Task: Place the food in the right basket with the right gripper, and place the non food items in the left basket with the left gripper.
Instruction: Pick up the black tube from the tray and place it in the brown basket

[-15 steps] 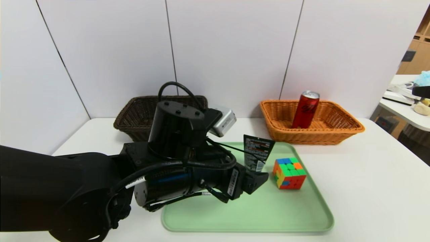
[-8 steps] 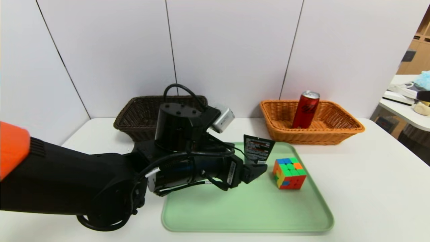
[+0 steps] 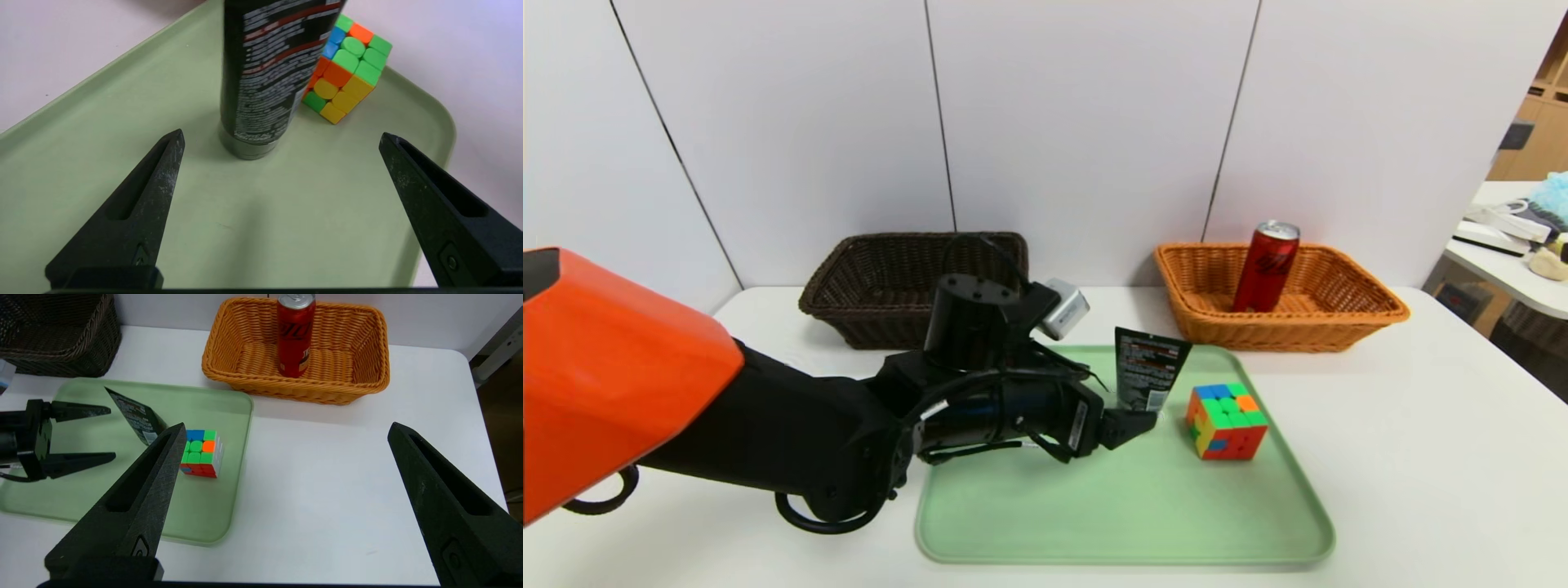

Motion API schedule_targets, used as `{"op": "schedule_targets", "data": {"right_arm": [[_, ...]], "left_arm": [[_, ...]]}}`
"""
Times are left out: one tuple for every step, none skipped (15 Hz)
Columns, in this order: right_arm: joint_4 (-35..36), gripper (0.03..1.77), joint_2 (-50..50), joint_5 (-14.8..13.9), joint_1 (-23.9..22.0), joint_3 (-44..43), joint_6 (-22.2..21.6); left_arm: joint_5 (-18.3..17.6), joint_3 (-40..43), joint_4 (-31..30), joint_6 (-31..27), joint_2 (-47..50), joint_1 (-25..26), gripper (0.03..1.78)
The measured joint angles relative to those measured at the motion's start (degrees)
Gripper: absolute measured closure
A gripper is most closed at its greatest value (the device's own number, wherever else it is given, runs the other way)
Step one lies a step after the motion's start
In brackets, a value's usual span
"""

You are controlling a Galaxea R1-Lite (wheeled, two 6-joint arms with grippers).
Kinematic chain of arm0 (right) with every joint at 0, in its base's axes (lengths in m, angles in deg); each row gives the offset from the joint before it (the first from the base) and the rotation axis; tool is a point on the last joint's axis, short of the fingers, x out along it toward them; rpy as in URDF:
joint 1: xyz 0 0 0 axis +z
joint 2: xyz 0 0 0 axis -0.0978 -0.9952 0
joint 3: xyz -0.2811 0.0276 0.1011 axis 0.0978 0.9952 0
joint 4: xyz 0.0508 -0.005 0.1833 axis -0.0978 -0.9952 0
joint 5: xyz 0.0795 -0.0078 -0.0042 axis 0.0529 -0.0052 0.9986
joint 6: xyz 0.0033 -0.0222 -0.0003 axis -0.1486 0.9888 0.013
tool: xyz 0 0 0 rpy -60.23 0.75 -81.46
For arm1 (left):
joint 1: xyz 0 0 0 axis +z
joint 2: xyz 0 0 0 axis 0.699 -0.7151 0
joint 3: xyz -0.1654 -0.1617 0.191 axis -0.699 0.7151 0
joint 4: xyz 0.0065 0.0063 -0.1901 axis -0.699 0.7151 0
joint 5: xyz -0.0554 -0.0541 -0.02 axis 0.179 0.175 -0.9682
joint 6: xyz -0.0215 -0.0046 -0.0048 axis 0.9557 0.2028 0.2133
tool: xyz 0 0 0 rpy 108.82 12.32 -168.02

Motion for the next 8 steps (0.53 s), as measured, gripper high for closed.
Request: {"op": "schedule_targets", "data": {"right_arm": [[-0.13, 0.11, 0.49, 0.0, 0.0, 0.07, 0.0], [-0.13, 0.11, 0.96, 0.02, 0.0, 0.32, 0.02], [-0.13, 0.11, 1.4, 0.02, 0.06, 0.62, 0.05], [-0.15, 0.11, 1.89, 0.04, 0.11, 1.04, 0.06], [-0.17, 0.11, 2.3, 0.02, 0.16, 1.56, 0.06], [-0.15, 0.11, 2.67, 0.02, 0.17, 1.97, 0.09], [-0.17, 0.11, 2.97, 0.02, 0.17, 2.32, 0.02], [-0.17, 0.11, 3.17, 0.0, 0.17, 2.47, 0.0]], "left_arm": [[-0.15, -0.22, -0.11, -0.13, -0.55, 0.2, 0.12], [-0.3, -0.68, -0.74, -0.13, -1.1, 0.23, 0.12], [-0.34, -1.24, -1.71, -0.11, -1.73, 0.34, 0.12], [-0.39, -1.9, -2.76, -0.05, -2.39, 0.39, 0.12], [-0.48, -2.72, -3.34, 0.02, -3.08, 0.45, 0.12], [-0.69, -3.44, -3.45, 0.05, -3.74, 0.45, 0.12], [-1.17, -4.07, -3.45, 0.02, -4.4, 0.43, 0.12], [-1.44, -4.41, -3.47, 0.02, -4.99, 0.43, 0.12]]}}
